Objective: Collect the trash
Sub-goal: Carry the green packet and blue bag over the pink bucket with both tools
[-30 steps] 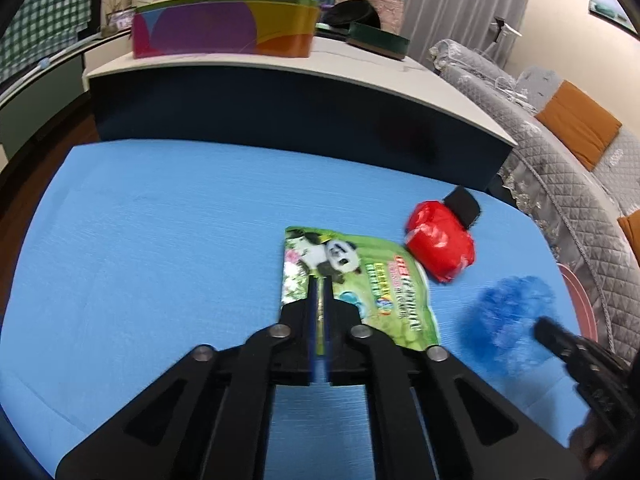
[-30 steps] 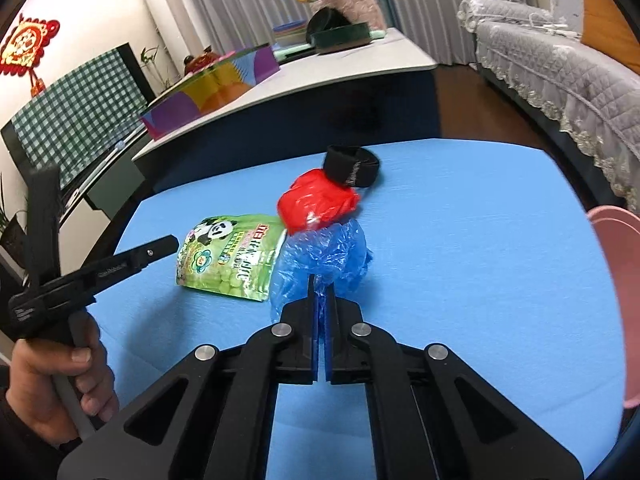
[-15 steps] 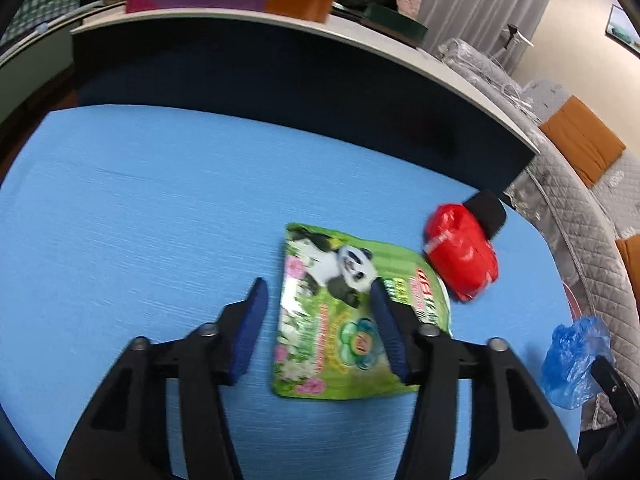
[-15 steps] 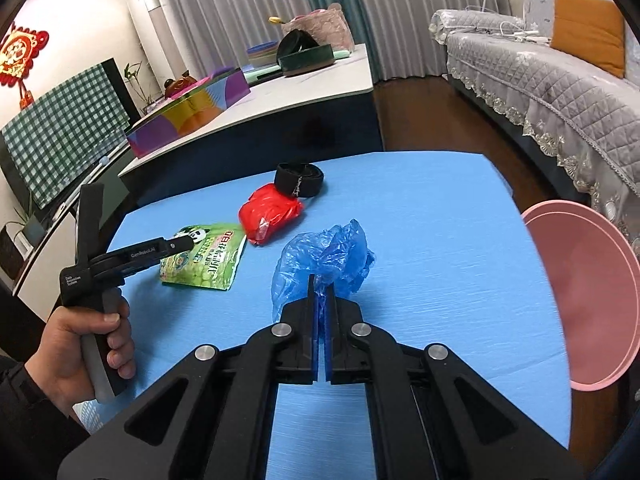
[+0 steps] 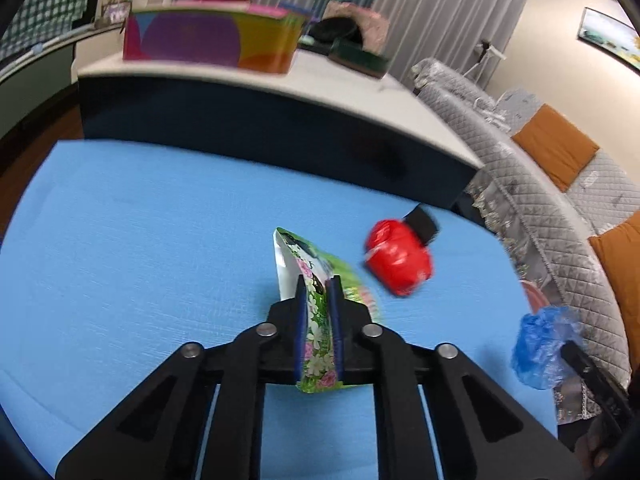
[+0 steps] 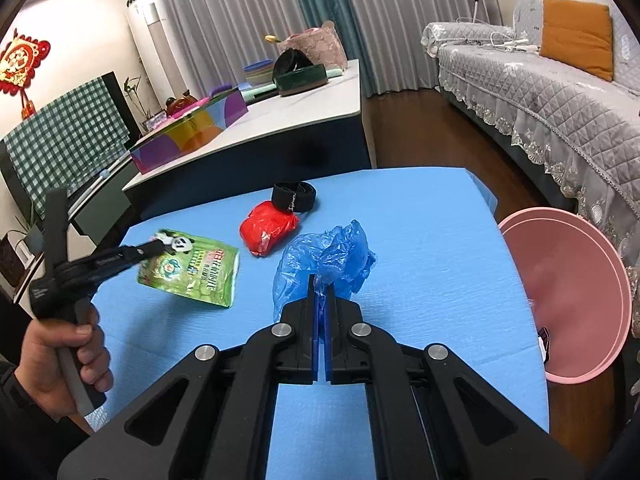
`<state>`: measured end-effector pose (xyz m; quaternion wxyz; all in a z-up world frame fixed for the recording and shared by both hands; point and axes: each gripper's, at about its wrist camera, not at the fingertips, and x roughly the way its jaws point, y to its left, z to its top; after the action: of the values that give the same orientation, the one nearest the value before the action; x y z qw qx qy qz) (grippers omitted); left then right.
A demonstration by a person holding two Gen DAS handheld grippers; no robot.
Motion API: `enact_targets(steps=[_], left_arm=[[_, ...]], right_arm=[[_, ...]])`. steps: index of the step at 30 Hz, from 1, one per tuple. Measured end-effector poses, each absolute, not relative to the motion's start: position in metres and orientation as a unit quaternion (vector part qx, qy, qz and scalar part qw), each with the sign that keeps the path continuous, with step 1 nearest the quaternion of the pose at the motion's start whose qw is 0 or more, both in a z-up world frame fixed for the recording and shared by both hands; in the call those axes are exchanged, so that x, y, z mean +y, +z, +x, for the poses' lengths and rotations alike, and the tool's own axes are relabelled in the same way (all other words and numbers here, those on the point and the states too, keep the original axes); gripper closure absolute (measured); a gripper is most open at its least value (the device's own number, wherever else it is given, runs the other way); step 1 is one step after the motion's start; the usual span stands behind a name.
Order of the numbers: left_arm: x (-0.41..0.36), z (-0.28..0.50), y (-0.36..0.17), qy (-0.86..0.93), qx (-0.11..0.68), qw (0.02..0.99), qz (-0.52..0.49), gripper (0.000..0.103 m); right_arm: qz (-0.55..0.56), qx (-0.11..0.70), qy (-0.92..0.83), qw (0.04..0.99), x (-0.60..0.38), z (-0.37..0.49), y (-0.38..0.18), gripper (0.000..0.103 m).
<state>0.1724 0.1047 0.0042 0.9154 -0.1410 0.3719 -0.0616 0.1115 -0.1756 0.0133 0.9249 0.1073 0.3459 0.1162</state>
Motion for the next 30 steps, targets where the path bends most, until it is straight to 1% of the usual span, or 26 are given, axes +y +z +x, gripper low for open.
enact_targets(steps=[5, 10, 16, 21, 30], left_arm=[[0.096, 0.155, 0.031, -0.079, 0.344, 0.927, -0.125, 0.102], [0.084, 0.139, 0.054, -0.093, 0.318, 0.937, -0.110, 0.102], [0.061, 0.124, 0.074, -0.104, 0.292, 0.949, -0.067, 0.102], [0.046, 0.116, 0.081, -0.113, 0.280, 0.952, -0.051, 0.102], [0.026, 0.112, 0.078, -0.128, 0.278, 0.951, -0.040, 0.102]], right_arm=[[0.105, 0.333, 0.109, 0.931, -0.181, 0.102, 0.021, 0.101], [0.108, 0.321, 0.092, 0.937, -0.194, 0.095, 0.028, 0.101], [0.104, 0.304, 0.069, 0.944, -0.210, 0.086, 0.037, 0.101], [0.100, 0.289, 0.051, 0.951, -0.220, 0.079, 0.043, 0.101], [0.098, 0.269, 0.025, 0.958, -0.237, 0.073, 0.055, 0.101]])
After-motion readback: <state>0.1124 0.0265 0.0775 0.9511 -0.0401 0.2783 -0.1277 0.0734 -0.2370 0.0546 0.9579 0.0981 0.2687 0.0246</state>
